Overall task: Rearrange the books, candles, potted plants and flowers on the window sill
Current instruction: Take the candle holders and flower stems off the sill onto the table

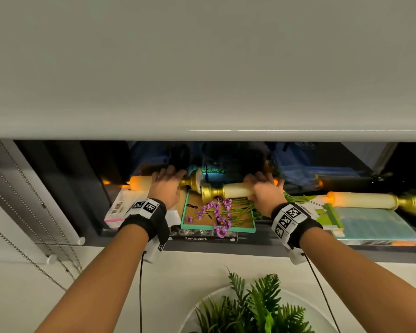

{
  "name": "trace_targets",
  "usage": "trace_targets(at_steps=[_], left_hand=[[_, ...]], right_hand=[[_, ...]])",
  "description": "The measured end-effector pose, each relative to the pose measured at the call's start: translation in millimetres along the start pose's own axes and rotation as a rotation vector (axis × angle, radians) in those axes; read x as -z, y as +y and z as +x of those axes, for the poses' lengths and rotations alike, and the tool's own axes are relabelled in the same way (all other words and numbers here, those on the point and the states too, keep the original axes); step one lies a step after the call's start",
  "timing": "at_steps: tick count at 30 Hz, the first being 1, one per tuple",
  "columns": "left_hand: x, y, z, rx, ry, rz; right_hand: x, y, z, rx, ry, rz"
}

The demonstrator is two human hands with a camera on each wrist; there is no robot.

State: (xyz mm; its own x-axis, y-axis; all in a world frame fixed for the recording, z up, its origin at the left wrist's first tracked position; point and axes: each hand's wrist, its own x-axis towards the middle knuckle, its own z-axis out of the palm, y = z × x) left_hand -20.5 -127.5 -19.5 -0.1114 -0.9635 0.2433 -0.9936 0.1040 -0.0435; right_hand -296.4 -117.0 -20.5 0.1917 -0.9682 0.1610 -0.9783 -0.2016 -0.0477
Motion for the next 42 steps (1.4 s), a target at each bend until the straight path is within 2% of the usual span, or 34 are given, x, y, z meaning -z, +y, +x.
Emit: trace_targets(at_steps=[5, 10, 15, 21, 27, 33, 37, 42], left_hand=[[7.8, -0.2, -8.0, -0.078, 0.076, 0.145], [22.8, -8.8, -13.0, -0.159, 0.265, 0.169], [54.5, -9.2, -29.0, -0.087, 0.173, 0.079], [75.1, -4.3, -57.3, -0.050, 0.196, 0.041], [84.1, 12.1, -102.2, -0.168, 0.252, 0.017], [80.2, 54.3, -151.9, -0.259, 0.210, -0.115], [68.0, 84.9, -183.2, -0.323, 0.133, -0.236], [54.6, 95.1, -208.1, -0.406, 0.095, -0.124]], right_hand=[[7.4, -0.6, -2.3, 0.028, 0.128, -0.085], [20.9, -5.6, -8.7, 0.023, 0.220, -0.133], [36.0, -6.6, -17.1, -0.002, 0.319, -0.112], [57.6, -4.6, -43.7, -0.063, 0.326, -0.047], [69.1, 10.3, -98.4, -0.026, 0.306, 0.099], [74.0, 20.5, -148.7, 0.062, 0.266, 0.179], [78.3, 29.9, -173.3, 0.134, 0.126, 0.180], [79.8, 46.5, -197.3, 0.179, -0.040, 0.141]])
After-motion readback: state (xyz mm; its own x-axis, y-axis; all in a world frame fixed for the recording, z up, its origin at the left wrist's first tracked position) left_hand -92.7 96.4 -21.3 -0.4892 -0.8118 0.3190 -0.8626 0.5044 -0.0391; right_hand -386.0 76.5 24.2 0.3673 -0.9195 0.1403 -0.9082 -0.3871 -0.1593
